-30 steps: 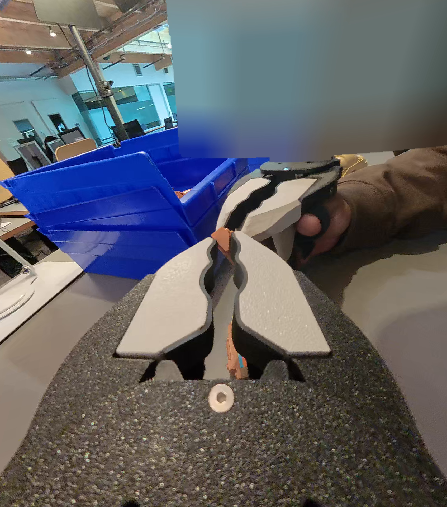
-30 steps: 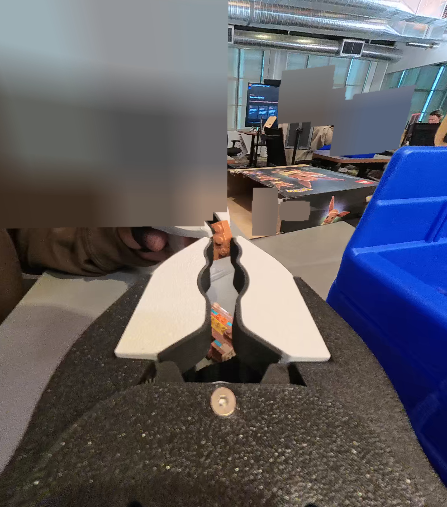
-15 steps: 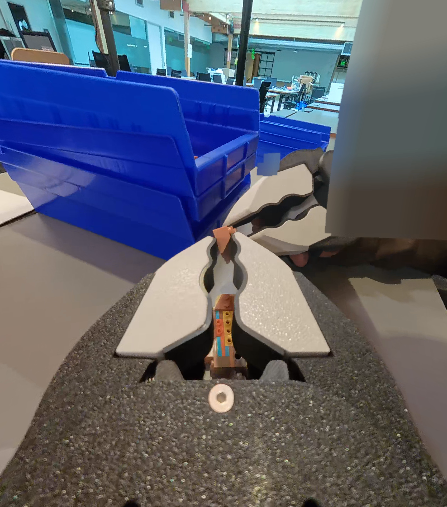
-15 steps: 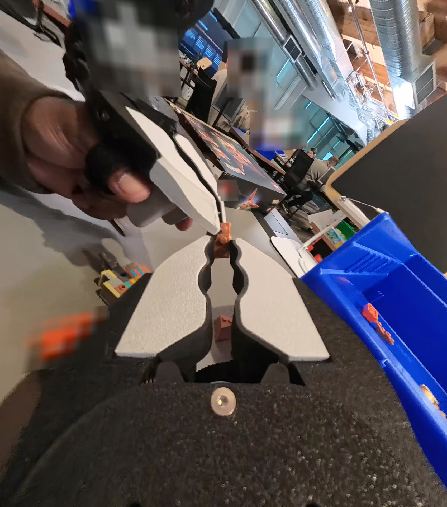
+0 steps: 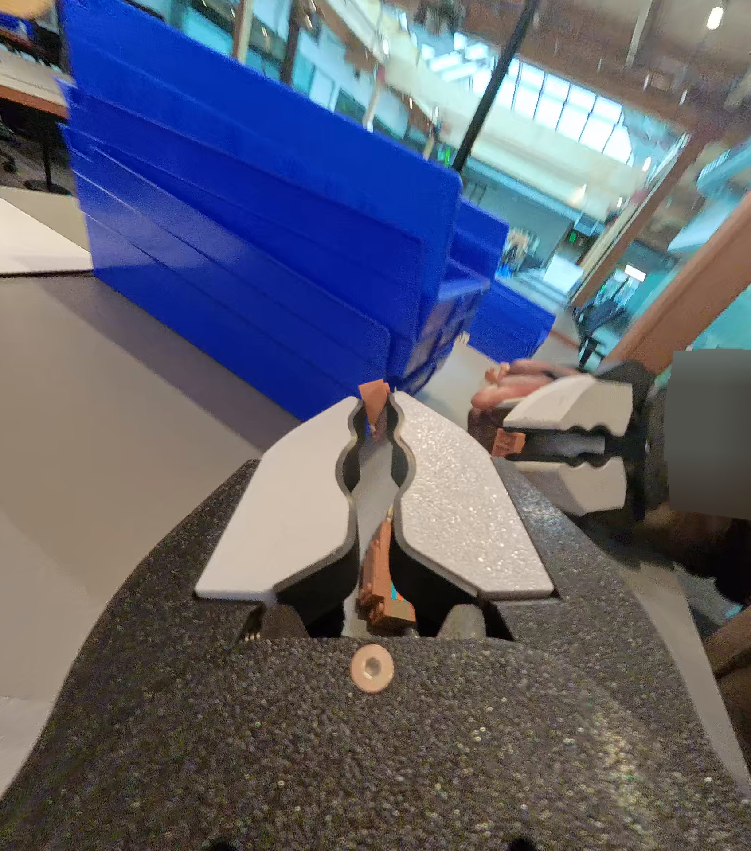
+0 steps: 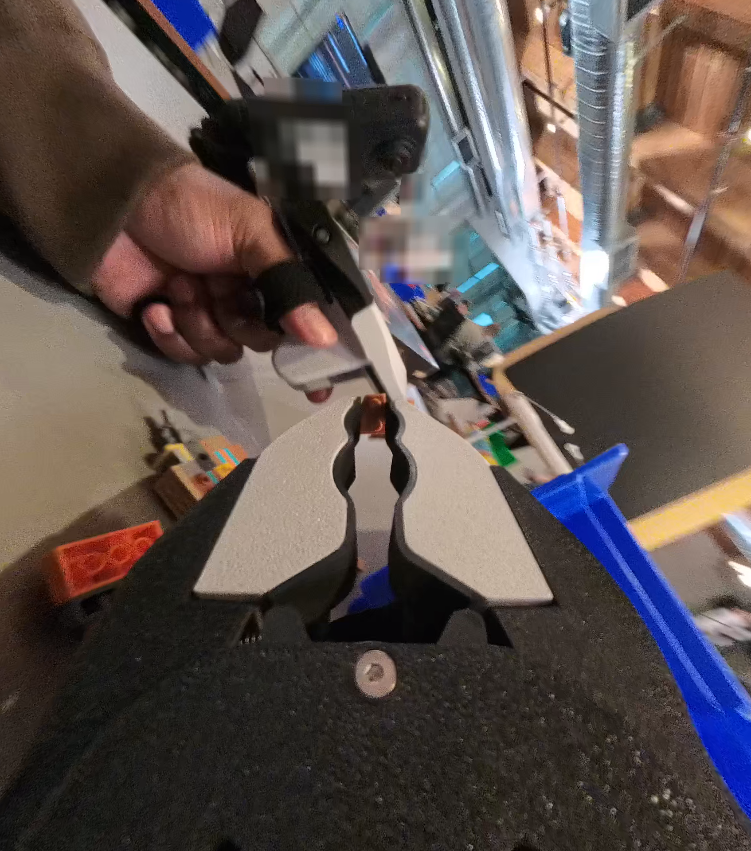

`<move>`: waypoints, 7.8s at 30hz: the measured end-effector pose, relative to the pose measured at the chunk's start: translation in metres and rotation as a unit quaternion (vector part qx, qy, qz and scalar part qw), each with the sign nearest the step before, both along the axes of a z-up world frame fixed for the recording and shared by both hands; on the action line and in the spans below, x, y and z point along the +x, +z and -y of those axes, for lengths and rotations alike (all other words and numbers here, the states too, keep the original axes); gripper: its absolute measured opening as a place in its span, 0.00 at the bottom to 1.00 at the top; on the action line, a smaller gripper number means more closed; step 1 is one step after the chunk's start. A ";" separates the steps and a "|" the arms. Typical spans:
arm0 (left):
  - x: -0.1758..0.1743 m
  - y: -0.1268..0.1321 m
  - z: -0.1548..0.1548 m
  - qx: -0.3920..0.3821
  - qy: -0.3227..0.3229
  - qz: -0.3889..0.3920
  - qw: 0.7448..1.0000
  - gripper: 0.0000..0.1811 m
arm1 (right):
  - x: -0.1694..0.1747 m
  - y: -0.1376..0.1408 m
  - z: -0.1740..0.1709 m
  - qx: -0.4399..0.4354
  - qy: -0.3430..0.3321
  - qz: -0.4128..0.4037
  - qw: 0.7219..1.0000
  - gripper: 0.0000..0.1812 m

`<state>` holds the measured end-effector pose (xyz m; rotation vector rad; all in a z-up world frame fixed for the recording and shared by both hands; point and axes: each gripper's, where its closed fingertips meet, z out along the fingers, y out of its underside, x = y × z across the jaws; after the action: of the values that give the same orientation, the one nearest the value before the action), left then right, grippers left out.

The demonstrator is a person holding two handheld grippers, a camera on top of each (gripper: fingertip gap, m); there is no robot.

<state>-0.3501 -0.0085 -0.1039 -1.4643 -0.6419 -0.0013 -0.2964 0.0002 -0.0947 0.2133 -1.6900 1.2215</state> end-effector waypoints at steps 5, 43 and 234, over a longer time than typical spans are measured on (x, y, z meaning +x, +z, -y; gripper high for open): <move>0.008 -0.007 -0.009 -0.042 -0.016 -0.029 0.999 0.05 | -0.016 0.000 -0.007 -0.012 -0.049 0.001 0.999 0.06; 0.044 0.048 -0.014 0.198 -0.149 0.041 0.968 0.04 | -0.047 0.073 -0.052 -0.114 -0.165 -0.015 0.979 0.14; 0.019 -0.014 -0.018 -0.250 -0.065 -0.164 0.952 0.11 | -0.052 0.069 -0.057 -0.098 -0.117 0.025 0.988 0.10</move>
<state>-0.3311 0.0090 -0.1184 -1.9400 -0.2784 0.3179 -0.3482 0.0569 -0.0261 -0.1328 -1.5740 1.2135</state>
